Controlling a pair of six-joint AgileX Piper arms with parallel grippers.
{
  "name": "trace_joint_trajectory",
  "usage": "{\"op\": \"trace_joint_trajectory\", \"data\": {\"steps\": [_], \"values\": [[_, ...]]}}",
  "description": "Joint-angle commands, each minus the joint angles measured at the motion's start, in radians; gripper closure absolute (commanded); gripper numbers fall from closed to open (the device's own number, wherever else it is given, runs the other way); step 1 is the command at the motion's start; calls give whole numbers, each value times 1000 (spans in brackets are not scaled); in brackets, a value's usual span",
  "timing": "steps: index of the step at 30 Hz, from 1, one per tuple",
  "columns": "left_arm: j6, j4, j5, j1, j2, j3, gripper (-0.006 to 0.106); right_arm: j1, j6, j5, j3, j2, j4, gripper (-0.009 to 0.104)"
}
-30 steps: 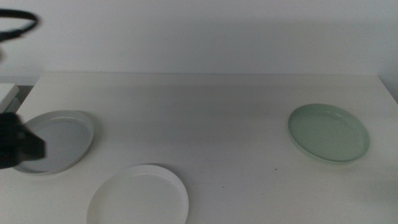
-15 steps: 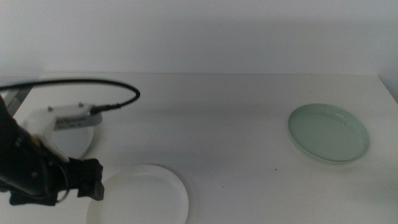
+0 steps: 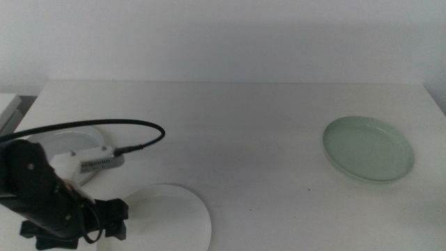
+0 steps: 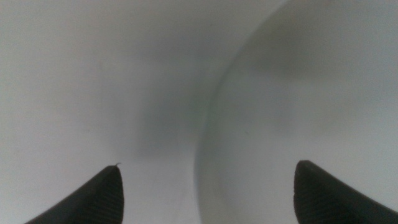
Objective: Stack the three bowls on top of each other.
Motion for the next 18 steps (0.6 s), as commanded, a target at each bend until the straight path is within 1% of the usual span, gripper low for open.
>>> {"op": "trace_joint_trajectory", "data": {"steps": [1, 4, 7, 9, 10, 13, 18], "values": [[1, -17, -39, -3, 49, 1, 7, -8, -2, -8, 4, -4, 0, 2], [41, -39, -74, -3, 112, 1, 7, -8, -2, -8, 4, -4, 0, 2], [75, -69, -109, -3, 162, 1, 11, -8, -2, -8, 4, -4, 0, 2], [97, -87, -117, -3, 184, 1, 18, -8, -2, -8, 4, -4, 0, 2], [107, -98, -117, -3, 191, 1, 23, -8, -2, -8, 4, -4, 0, 2], [122, -116, -104, -3, 194, 1, 45, -8, -2, -8, 4, -4, 0, 2], [122, -146, -74, -3, 191, 1, 96, -8, -2, -8, 4, -4, 0, 2]]}}
